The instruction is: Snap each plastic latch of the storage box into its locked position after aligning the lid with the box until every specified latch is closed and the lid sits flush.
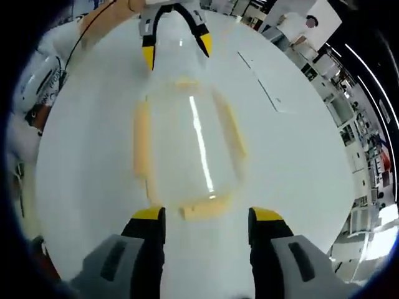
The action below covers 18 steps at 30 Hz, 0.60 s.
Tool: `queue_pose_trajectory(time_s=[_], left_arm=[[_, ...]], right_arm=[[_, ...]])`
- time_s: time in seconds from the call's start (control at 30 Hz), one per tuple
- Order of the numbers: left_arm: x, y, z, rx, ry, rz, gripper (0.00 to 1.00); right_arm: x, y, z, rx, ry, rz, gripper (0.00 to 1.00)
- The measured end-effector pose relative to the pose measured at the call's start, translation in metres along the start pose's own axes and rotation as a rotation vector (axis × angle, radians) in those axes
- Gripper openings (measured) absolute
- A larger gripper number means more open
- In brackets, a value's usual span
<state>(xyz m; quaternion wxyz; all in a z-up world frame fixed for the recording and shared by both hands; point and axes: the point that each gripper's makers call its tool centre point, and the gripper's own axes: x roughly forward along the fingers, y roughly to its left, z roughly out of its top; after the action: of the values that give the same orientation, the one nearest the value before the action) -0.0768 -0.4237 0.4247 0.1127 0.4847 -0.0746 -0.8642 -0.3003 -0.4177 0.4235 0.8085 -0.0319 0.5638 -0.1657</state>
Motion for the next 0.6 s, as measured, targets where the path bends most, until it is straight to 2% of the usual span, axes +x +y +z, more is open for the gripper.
queue_pose_trajectory(time_s=[0.03, 0.17, 0.33, 0.47, 0.6], left_arm=[[0.004, 0.001, -0.002, 0.003, 0.017, 0.003, 0.63], [0.015, 0.004, -0.001, 0.015, 0.021, -0.003, 0.63], [0.029, 0.004, -0.001, 0.051, 0.043, -0.017, 0.64], [0.031, 0.005, 0.002, 0.045, 0.016, -0.029, 0.63], [0.032, 0.001, -0.001, 0.043, 0.012, -0.075, 0.58]], right_arm=[[0.002, 0.000, -0.001, 0.000, 0.004, 0.013, 0.54], [0.010, -0.001, -0.011, 0.003, 0.043, 0.046, 0.54], [0.020, -0.003, -0.013, 0.001, 0.043, 0.069, 0.55], [0.031, 0.000, -0.014, 0.003, 0.041, 0.102, 0.55], [0.035, 0.003, -0.013, 0.017, 0.041, 0.130, 0.53]])
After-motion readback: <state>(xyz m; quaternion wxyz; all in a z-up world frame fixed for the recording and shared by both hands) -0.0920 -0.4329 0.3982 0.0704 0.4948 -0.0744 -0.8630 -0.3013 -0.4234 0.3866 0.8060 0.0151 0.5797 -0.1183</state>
